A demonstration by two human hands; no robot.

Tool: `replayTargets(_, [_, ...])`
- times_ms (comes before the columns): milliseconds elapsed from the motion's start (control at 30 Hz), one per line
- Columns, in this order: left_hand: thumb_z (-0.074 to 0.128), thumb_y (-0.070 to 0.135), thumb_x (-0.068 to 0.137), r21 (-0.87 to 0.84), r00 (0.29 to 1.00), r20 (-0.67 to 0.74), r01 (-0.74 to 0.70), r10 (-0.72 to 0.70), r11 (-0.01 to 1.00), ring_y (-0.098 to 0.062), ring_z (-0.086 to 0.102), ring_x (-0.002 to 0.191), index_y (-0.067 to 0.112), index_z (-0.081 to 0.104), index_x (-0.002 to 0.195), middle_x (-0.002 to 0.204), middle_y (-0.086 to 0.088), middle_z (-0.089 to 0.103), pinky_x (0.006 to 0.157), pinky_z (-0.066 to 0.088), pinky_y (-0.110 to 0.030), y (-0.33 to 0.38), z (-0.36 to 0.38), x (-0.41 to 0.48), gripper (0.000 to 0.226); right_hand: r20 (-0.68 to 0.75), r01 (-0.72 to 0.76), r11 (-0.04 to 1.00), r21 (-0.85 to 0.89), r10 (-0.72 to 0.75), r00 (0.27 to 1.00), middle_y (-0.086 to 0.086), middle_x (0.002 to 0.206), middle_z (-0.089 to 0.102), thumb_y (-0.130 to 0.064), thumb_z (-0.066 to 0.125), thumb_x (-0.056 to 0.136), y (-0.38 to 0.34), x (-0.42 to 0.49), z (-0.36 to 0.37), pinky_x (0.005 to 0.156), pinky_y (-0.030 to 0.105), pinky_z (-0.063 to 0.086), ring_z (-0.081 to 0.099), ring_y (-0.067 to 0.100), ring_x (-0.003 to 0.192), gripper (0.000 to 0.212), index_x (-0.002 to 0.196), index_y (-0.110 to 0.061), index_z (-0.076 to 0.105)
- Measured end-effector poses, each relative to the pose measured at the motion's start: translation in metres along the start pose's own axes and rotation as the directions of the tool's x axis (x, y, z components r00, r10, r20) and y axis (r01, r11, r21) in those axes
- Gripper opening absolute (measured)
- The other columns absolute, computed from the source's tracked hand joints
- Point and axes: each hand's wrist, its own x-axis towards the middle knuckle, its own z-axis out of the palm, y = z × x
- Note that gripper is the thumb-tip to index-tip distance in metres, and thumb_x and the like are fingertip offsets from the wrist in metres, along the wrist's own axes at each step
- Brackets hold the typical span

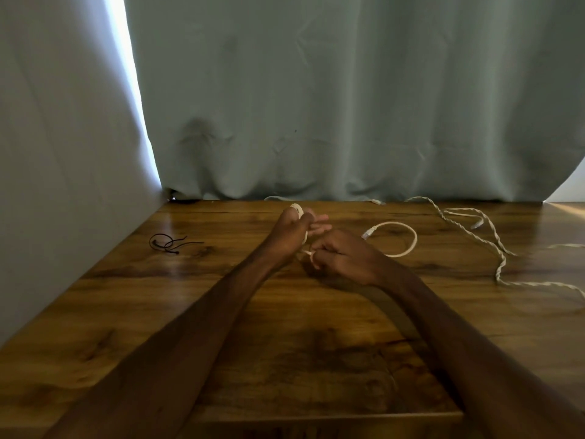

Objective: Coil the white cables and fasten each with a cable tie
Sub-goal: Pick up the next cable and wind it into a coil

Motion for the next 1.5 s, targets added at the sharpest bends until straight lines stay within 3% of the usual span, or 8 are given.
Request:
replayTargets(100, [0.057,0.034,0.093,0.253,0.999,0.038,-0.019,0.009,0.967,-0.035,0.072,0.085,0.013,0.066,0.093,0.089,-0.009,0.074,0.070,0.055,-0.045,-0.005,-0.006,-0.004,0.023,-0.149,0.058,0.998,0.018,-0.054,0.987,-0.007,0.062,0.064,-0.031,0.050,0.084,0.001,-0.001,-0.005,0.058,0.038,0.046,0.053,0.006,0.053,0.024,0.064,-0.027,0.064])
replayTargets(300, [0.043,0.036,0.105,0.228,0.970,0.242,-0.086,0.029,0.970,-0.016,0.040,0.032,0.018,0.065,0.067,0.053,-0.007,0.055,0.042,0.029,-0.023,0.005,0.002,-0.011,0.047,-0.342,0.080,0.997,0.005,-0.073,0.937,-0.009,0.068,0.069,-0.031,0.053,0.092,0.020,0.000,-0.021,0.063,0.048,0.051,0.063,0.017,0.062,0.026,0.073,-0.023,0.070])
replayTargets(533, [0.025,0.045,0.110,-0.003,0.857,0.495,0.166,-0.143,0.986,-0.005,0.024,0.024,0.002,0.060,0.090,0.041,0.005,0.035,0.028,0.016,-0.015,0.021,0.007,-0.015,0.060,-0.468,0.033,0.999,-0.041,-0.049,0.882,-0.005,0.069,0.069,-0.040,0.060,0.096,0.038,-0.001,-0.029,0.060,0.041,0.051,0.063,0.011,0.062,0.026,0.086,-0.021,0.074])
replayTargets(700, [0.035,0.028,0.110,-0.168,0.806,0.563,0.329,-0.184,0.929,-0.001,0.030,0.031,0.007,0.055,0.111,0.063,0.004,0.052,0.031,0.009,-0.013,0.037,0.007,-0.026,0.029,-0.413,0.048,0.999,-0.011,-0.049,0.910,0.000,0.066,0.065,-0.035,0.060,0.102,0.052,-0.008,-0.038,0.058,0.036,0.043,0.057,0.019,0.058,0.031,0.084,-0.016,0.075])
replayTargets(833, [0.040,0.029,0.108,-0.216,0.776,0.602,0.386,-0.189,0.897,-0.003,0.026,0.028,0.015,0.056,0.072,0.044,0.011,0.036,0.031,0.009,-0.017,0.035,0.008,-0.026,0.042,-0.321,0.033,0.985,0.172,0.025,0.947,0.001,0.059,0.058,-0.038,0.046,0.108,0.050,-0.007,-0.023,0.057,0.031,0.041,0.050,0.008,0.052,0.042,0.080,-0.017,0.070])
replayTargets(967, [0.038,0.024,0.106,-0.379,0.845,0.508,0.394,-0.168,0.838,-0.005,0.032,0.028,0.018,0.046,0.076,0.047,0.011,0.038,0.030,0.022,-0.016,0.030,0.011,-0.022,0.032,-0.183,-0.062,0.910,0.410,0.149,0.972,0.011,0.054,0.049,-0.022,0.037,0.112,0.043,-0.007,0.000,0.043,0.024,0.032,0.040,0.014,0.042,0.040,0.084,-0.022,0.067])
replayTargets(1200, [0.036,0.018,0.108,-0.463,0.973,0.198,0.202,-0.121,0.863,-0.007,0.064,0.056,-0.014,0.057,0.127,0.092,-0.009,0.078,0.042,0.047,-0.020,0.020,0.012,-0.010,0.042,-0.011,-0.132,0.991,0.001,0.132,0.991,-0.010,0.067,0.060,-0.017,0.044,0.108,0.044,0.003,0.007,0.064,0.024,0.045,0.056,-0.003,0.057,0.033,0.088,-0.026,0.068])
replayTargets(1500, [0.034,0.007,0.109,-0.509,0.989,-0.125,0.004,-0.078,0.860,-0.042,0.072,0.103,-0.021,0.051,0.120,0.115,-0.039,0.065,0.089,0.062,-0.038,0.008,-0.006,0.010,0.035,0.040,-0.111,0.993,0.039,0.110,0.993,-0.008,0.067,0.069,-0.018,0.053,0.104,0.023,0.001,0.000,0.053,0.015,0.041,0.057,0.002,0.055,0.027,0.094,-0.015,0.078])
